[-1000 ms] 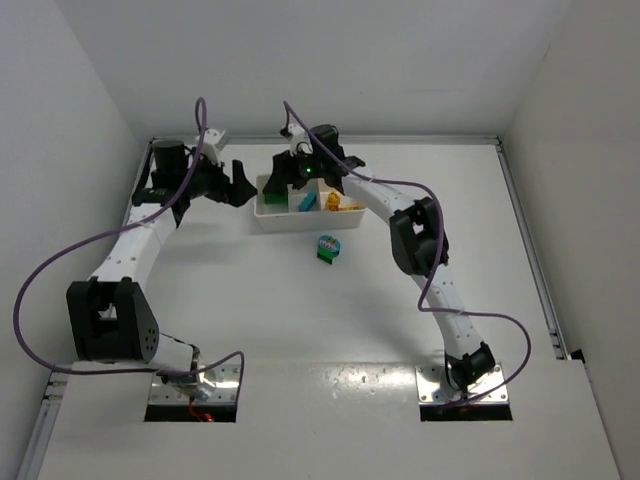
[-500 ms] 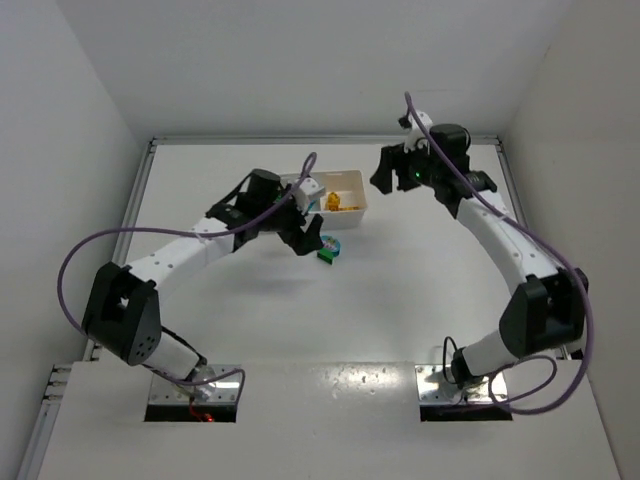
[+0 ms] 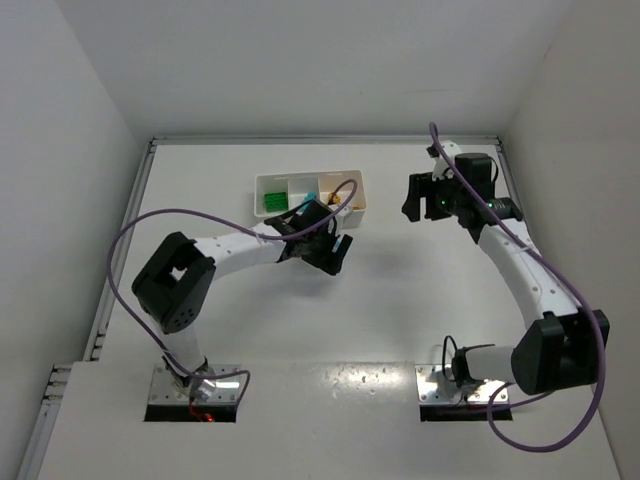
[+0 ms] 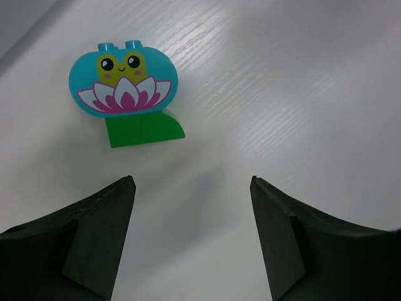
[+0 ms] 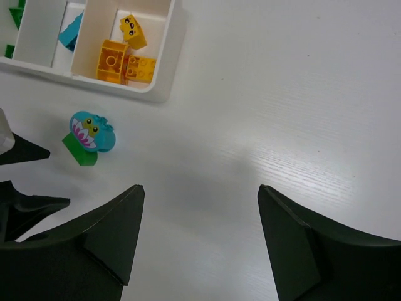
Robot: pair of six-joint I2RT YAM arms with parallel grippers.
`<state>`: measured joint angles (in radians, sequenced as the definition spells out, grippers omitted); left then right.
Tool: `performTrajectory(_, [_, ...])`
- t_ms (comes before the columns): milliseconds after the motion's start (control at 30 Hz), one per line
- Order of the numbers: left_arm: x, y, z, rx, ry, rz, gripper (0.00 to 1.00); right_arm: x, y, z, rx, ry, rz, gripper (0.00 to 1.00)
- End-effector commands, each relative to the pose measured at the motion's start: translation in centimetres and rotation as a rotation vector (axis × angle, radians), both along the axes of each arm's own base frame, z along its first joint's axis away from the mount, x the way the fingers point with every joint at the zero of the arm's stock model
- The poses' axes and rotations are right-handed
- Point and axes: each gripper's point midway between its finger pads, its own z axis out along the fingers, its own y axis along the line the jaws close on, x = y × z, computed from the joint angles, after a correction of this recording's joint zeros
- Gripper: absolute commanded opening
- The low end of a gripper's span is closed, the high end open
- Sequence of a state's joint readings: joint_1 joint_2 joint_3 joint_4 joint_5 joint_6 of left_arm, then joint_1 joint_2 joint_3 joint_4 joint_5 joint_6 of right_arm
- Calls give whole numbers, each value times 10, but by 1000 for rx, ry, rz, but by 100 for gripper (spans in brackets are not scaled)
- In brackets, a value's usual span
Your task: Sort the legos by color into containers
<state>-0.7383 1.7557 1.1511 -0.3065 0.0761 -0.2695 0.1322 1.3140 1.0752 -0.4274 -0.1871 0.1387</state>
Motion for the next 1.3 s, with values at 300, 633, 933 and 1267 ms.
performTrajectory(300, [30, -15, -2, 67, -74, 141, 80, -9, -11, 9, 30, -5, 3, 73])
performTrajectory(633, [37, -3, -6, 129, -106, 178, 81, 0, -15, 1, 55, 38, 22, 73])
performTrajectory(933, [48, -3, -19, 129, -88, 149, 81, 11, -19, -1, 96, 65, 31, 73])
performTrajectory(1267, [54, -5, -30, 113, -75, 103, 73, 17, -19, -6, 128, 91, 63, 73])
